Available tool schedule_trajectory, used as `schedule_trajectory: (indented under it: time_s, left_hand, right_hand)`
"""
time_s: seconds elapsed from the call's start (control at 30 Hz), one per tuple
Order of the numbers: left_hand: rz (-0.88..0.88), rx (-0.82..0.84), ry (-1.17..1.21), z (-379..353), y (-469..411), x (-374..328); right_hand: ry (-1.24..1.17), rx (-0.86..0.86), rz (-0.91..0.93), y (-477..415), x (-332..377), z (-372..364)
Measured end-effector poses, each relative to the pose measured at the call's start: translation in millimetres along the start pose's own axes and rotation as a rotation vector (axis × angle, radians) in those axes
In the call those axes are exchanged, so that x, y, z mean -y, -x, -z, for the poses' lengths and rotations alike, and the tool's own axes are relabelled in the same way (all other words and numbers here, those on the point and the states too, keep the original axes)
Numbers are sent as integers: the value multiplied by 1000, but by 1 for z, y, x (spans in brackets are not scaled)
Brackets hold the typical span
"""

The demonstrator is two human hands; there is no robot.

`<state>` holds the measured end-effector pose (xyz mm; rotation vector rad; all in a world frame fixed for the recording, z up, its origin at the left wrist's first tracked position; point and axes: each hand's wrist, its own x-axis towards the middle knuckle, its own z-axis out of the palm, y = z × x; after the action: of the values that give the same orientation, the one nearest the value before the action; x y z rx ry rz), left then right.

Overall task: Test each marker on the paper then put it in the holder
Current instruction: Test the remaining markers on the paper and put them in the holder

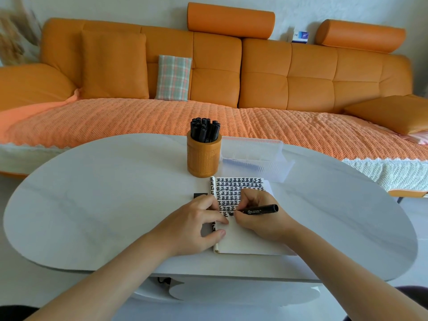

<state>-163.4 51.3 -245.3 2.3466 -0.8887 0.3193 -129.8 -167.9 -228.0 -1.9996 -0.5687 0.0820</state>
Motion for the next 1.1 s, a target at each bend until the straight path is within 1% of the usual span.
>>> schedule_trajectory:
  time_s: [0.17,0.3,0.4,0.6,0.8,0.9,0.97,1.07,1.1]
  left_hand:
    - [0,-1,3,-1,0,0]
    - [-2,-8,1,0,0,-1]
    - [2,-7,-1,0,1,-1]
    - [-2,-1,0,0,0,-1]
    - [-5,-2,-2,0,0,0]
    - [-11,-4,-2,-1,0,1]
    - [-12,-7,-4,0,0,1]
    - [-22,-4,-31,1,1,0]
    - [-29,-3,-39,1,1,0]
  right_hand:
    - [-22,-41,-22,1,0,0]
    - [-2,-34,-49,0,-1,-1]
    - [-19,-54,-31,1,-1,0]
    - [-24,31,-9,1,1,0]
    - [-15,38,-2,3,5,1]
    - [-25,20,-37,1,5,1]
    - [-83,-35,-57,0,5,2]
    - [-278,-127,-101,-2,4,6]
    - [-309,-144,-109,-3,4,7]
